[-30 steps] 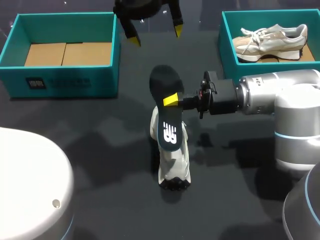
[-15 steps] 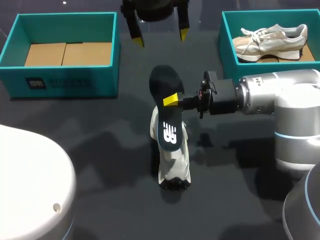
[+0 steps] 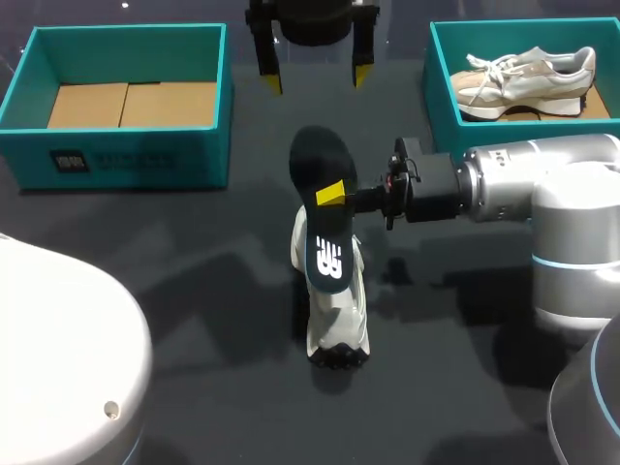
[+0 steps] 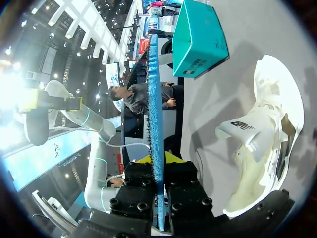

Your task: Take the shoe out of the shoebox, open the shoe tongue, remove and reinsert the insole, then place the shoe into the shoebox

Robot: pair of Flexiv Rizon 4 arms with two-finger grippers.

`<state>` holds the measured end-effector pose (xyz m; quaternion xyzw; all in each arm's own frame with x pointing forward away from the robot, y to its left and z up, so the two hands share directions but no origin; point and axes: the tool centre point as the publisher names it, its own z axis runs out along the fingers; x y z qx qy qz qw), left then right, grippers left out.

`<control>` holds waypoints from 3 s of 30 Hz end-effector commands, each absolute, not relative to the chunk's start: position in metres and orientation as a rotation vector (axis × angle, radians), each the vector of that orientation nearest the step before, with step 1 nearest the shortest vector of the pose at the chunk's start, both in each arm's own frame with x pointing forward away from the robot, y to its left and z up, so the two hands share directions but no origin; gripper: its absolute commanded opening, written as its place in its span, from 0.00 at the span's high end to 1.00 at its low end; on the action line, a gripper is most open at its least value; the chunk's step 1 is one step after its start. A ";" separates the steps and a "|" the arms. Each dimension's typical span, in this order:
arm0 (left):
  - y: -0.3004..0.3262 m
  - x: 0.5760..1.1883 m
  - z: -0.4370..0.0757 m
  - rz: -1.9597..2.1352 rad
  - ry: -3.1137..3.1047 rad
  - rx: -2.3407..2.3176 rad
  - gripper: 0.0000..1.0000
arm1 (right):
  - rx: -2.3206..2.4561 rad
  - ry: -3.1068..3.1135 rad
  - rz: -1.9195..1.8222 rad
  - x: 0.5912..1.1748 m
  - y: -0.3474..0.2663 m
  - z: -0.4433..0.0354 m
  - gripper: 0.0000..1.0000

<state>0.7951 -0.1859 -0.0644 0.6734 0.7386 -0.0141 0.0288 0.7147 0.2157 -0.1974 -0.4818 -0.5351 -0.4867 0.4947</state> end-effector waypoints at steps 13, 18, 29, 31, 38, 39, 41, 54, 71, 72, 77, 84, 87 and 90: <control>-0.129 0.784 -0.043 -0.486 2.101 1.681 0.00 | -1.170 -1.297 -1.180 0.714 0.217 -0.198 1.00; -0.113 0.785 -0.050 -0.599 1.996 1.607 0.00 | -1.170 -1.297 -1.180 0.714 0.217 -0.198 1.00; -0.085 0.782 -0.064 -0.776 1.775 1.445 0.00 | -1.170 -1.297 -1.180 0.714 0.217 -0.198 1.00; -0.085 0.782 -0.064 -0.776 1.775 1.445 0.00 | -1.170 -1.297 -1.180 0.714 0.217 -0.198 1.00; -0.085 0.782 -0.064 -0.776 1.775 1.445 0.00 | -1.170 -1.297 -1.180 0.714 0.217 -0.198 1.00; -0.085 0.782 -0.064 -0.776 1.775 1.445 0.00 | -1.170 -1.297 -1.180 0.714 0.217 -0.198 1.00; -0.085 0.782 -0.064 -0.776 1.775 1.445 0.00 | -1.170 -1.297 -1.180 0.714 0.217 -0.198 1.00; -0.079 0.792 -0.102 -0.992 1.520 1.333 0.00 | -1.170 -1.297 -1.180 0.714 0.217 -0.198 1.00; -0.093 0.794 -0.119 -0.955 1.519 1.305 0.00 | -1.174 -1.279 -1.177 0.716 0.218 -0.198 1.00; -0.095 0.795 -0.121 -0.951 1.519 1.303 0.00 | -1.169 -1.274 -1.177 0.716 0.218 -0.198 1.00; -0.102 0.800 -0.132 -0.962 1.528 1.274 0.00 | -1.143 -1.250 -1.216 0.714 0.214 -0.197 1.00; -0.105 0.801 -0.135 -0.989 1.523 1.279 0.00 | -1.146 -1.235 -1.242 0.713 0.211 -0.197 1.00; -0.105 0.801 -0.135 -0.989 1.523 1.279 0.00 | -1.146 -1.235 -1.242 0.713 0.211 -0.197 1.00; -0.110 0.798 -0.141 -0.988 1.495 1.290 0.00 | -1.168 -1.211 -1.207 0.718 0.216 -0.198 1.00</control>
